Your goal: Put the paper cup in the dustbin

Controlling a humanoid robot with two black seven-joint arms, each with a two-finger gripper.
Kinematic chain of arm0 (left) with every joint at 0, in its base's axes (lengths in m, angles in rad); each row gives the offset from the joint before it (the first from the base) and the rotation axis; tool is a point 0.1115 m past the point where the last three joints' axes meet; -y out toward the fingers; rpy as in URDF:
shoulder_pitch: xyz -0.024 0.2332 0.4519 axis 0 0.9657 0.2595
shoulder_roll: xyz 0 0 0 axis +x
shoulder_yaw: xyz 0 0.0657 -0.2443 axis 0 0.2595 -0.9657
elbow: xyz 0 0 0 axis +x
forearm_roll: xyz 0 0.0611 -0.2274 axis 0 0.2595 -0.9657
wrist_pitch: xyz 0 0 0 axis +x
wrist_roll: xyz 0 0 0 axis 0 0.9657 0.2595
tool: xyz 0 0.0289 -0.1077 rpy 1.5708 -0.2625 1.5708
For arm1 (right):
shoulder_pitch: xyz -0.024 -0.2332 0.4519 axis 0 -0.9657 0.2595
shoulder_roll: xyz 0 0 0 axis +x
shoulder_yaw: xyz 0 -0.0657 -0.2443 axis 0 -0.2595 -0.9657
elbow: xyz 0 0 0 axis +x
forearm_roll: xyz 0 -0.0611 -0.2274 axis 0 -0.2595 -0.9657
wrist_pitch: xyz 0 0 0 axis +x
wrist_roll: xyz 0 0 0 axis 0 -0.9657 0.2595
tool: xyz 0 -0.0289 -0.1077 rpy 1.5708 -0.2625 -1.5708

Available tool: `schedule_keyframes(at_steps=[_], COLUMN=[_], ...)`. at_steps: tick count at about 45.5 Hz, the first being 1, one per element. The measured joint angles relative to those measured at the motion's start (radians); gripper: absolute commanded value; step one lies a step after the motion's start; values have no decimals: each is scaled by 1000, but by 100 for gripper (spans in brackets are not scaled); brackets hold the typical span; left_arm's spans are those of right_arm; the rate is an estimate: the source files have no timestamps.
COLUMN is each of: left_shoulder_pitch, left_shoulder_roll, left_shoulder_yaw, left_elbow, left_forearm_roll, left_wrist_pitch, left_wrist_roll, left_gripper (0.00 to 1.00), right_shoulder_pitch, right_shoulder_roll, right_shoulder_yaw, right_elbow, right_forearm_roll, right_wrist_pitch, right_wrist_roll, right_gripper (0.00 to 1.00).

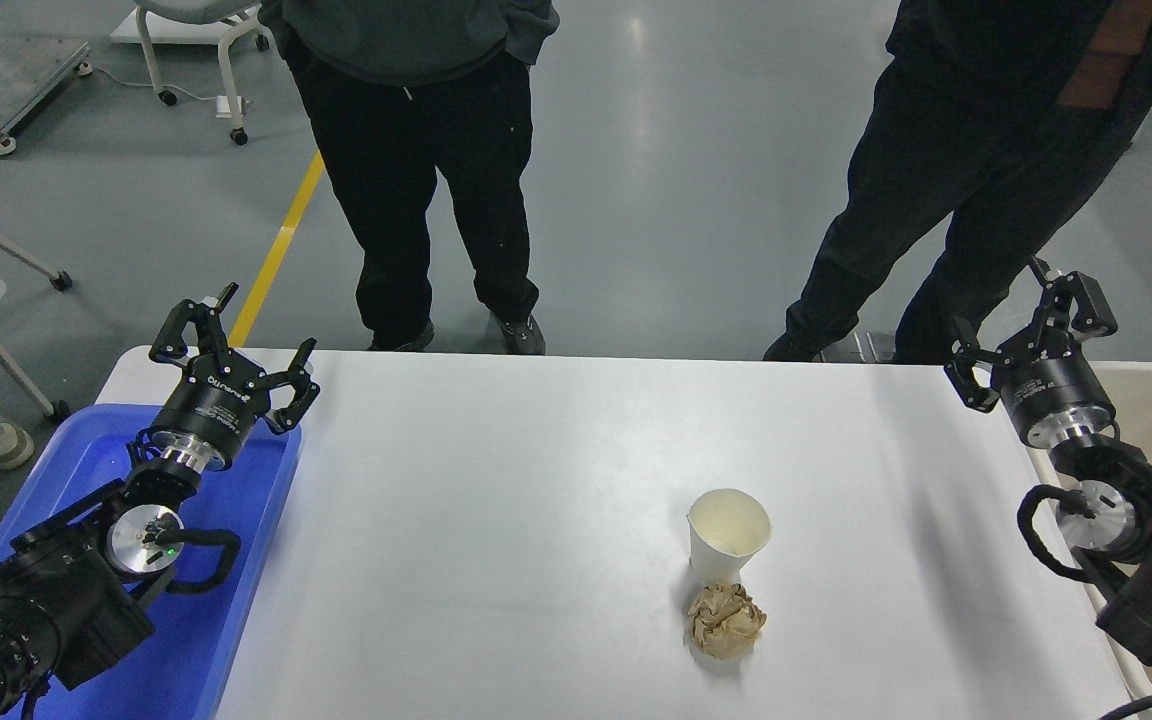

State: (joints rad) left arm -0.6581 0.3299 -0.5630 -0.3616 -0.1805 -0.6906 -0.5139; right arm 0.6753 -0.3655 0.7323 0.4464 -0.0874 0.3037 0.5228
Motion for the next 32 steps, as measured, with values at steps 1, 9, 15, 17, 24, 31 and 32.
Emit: schedule_keyframes(at_steps=[1, 9, 15, 17, 24, 31, 32], left_shoulder_pitch=[0, 0, 0, 0, 0, 0, 0], left_shoulder_roll=[0, 0, 0, 0, 0, 0, 0], left_shoulder_yaw=[0, 0, -3, -3, -4, -4, -4], left_elbow=[0, 0, 0, 0, 0, 0, 0], left_forearm_roll=[0, 0, 0, 0, 0, 0, 0], left_wrist_pitch=[0, 0, 0, 0, 0, 0, 0], left_wrist_roll=[0, 0, 0, 0, -1, -1, -1], left_gripper=[100, 100, 100, 100, 100, 100, 100], right_shoulder_pitch=[0, -2, -3, -3, -3, -4, -4], right_shoulder_roll=[-1, -2, -2, -2, -1, -1, -1], right_shoulder_yaw=[0, 3, 8, 9, 13, 15, 15], right_elbow=[0, 0, 0, 0, 2, 2, 2], right_forearm_roll=[0, 0, 1, 2, 4, 9, 10], right_wrist_pitch=[0, 0, 0, 0, 0, 1, 2], right_wrist_roll=[0, 0, 0, 0, 3, 5, 5], right_gripper=[100, 100, 100, 100, 100, 100, 100])
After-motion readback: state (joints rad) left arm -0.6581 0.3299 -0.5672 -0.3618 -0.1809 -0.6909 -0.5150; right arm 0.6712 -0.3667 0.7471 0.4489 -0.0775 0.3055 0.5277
